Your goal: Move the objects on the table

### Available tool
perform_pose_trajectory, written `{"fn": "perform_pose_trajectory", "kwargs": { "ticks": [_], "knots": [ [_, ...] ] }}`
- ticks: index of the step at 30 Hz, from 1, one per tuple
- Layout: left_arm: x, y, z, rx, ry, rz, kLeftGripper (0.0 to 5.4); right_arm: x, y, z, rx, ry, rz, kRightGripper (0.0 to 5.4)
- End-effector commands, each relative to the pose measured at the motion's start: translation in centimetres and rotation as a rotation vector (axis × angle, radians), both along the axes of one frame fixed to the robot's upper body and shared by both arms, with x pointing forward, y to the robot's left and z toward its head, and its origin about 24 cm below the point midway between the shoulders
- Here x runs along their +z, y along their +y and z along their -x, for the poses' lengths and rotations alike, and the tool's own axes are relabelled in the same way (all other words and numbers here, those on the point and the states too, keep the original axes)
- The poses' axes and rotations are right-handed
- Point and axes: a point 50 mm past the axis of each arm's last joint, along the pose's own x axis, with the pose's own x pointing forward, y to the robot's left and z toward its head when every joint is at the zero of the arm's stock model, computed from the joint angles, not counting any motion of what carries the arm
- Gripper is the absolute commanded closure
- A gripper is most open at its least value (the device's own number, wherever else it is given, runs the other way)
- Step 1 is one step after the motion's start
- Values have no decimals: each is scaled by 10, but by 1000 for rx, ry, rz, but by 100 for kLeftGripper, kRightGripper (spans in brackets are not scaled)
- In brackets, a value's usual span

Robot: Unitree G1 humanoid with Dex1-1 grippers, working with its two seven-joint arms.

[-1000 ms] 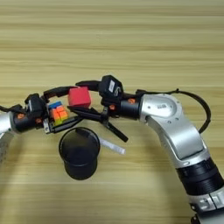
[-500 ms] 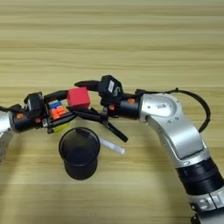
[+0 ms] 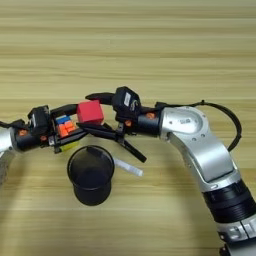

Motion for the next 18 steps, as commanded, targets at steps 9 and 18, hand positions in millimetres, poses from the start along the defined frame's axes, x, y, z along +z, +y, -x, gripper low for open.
{"fn": "perform_pose_trajectory", "kwargs": {
  "ticks": [9,18],
  "knots": [
    [2,-3,-1,-19,-5,-3,321,-1,3,2,14,1,9,176],
    [2,-3,-1,-18,-5,-2,324,-1,3,3,17,6,6,77]
  ]
}}
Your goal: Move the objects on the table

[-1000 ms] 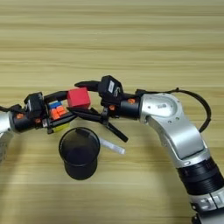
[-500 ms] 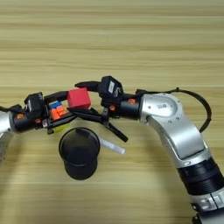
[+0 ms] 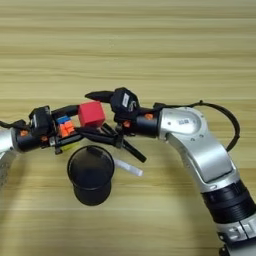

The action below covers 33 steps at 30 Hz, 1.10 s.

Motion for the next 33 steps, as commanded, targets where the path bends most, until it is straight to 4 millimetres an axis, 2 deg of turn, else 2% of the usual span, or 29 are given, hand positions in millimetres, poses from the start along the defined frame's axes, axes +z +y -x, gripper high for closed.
{"fn": "perform_pose_trajectory", "kwargs": {
  "ticks": [1,8,22,33],
  "knots": [
    [3,-2,-1,-11,-9,-4,324,0,0,1,5,1,6,68],
    [2,-1,-2,-6,-9,-9,324,2,0,1,4,-4,-4,2],
    [0,4,-3,25,2,-1,324,17,-12,0,-29,-52,-55,0],
    [-12,40,-2,211,66,64,324,18,-32,-7,-145,-40,-118,0]
  ]
}}
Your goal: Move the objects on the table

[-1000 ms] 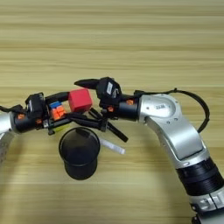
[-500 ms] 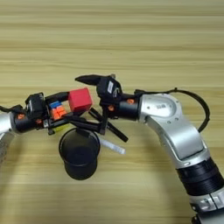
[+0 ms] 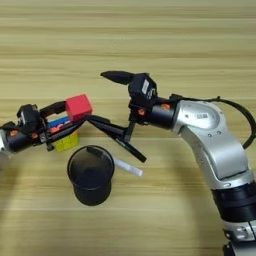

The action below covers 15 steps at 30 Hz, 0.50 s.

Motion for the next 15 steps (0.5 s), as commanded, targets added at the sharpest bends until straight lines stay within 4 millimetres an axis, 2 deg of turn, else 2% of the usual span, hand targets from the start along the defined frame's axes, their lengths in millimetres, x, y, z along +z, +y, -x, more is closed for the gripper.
{"fn": "perform_pose_trajectory", "kwargs": {
  "ticks": [1,15],
  "knots": [
    [-5,17,0,89,20,10,324,-2,-9,-4,-55,13,-25,0],
    [-19,52,-6,309,75,37,324,-12,-30,-17,-208,53,-71,0]
  ]
}}
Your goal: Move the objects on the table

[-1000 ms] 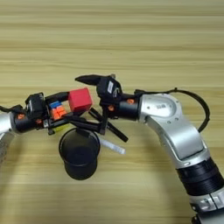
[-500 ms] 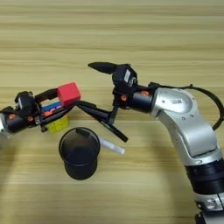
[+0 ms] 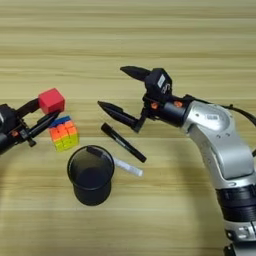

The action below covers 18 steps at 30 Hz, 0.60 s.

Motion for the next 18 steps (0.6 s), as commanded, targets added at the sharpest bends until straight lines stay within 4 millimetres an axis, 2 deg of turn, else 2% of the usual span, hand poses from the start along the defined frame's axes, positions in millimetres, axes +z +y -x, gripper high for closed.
{"fn": "perform_pose_trajectory", "kwargs": {
  "ticks": [1,18],
  "knots": [
    [-3,12,-2,64,10,-5,324,-1,-7,-4,-46,-2,-13,0],
    [-29,39,-4,225,110,-46,324,6,-18,-9,-117,-29,-40,0]
  ]
}}
